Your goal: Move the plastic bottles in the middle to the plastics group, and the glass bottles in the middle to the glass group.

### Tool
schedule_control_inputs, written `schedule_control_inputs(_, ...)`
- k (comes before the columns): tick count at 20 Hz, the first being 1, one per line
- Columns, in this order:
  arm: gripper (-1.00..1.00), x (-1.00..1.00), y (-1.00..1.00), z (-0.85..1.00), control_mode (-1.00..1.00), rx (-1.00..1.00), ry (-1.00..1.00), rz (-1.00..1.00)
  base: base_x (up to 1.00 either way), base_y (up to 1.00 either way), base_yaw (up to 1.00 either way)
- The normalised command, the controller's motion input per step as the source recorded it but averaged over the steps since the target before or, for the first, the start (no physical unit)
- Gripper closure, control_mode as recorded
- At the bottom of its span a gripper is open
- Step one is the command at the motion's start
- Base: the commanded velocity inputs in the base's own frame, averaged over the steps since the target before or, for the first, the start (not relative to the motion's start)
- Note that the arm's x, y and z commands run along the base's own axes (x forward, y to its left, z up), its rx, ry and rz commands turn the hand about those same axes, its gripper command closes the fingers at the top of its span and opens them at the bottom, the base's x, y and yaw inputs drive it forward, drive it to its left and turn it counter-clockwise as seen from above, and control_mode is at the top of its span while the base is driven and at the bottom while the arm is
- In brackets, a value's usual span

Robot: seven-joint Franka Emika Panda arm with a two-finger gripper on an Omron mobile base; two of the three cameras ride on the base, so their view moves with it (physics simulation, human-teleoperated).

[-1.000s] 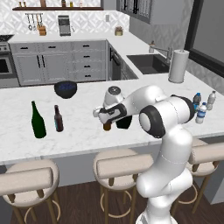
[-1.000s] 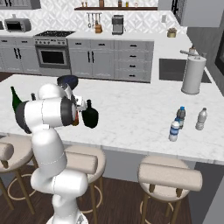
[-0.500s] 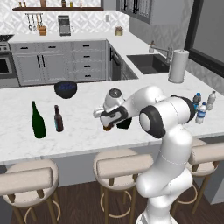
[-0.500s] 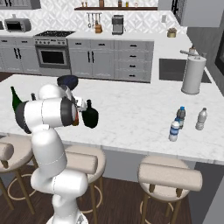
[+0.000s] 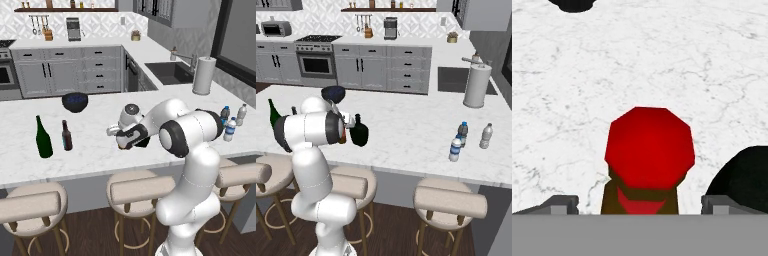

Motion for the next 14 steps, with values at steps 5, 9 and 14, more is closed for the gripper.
schedule_control_inputs(5, 1.00, 0.00, 0.00, 0.00, -1.00, 0.00, 0.00, 0.00, 0.00, 0.00, 0.00)
schedule_control_inputs(9, 1.00, 0.00, 0.00, 0.00, -1.00, 0.00, 0.00, 0.00, 0.00, 0.00, 0.00)
schedule_control_inputs(14, 1.00, 0.00, 0.02, 0.06, -1.00, 0.00, 0.00, 0.00, 0.00, 0.00, 0.00)
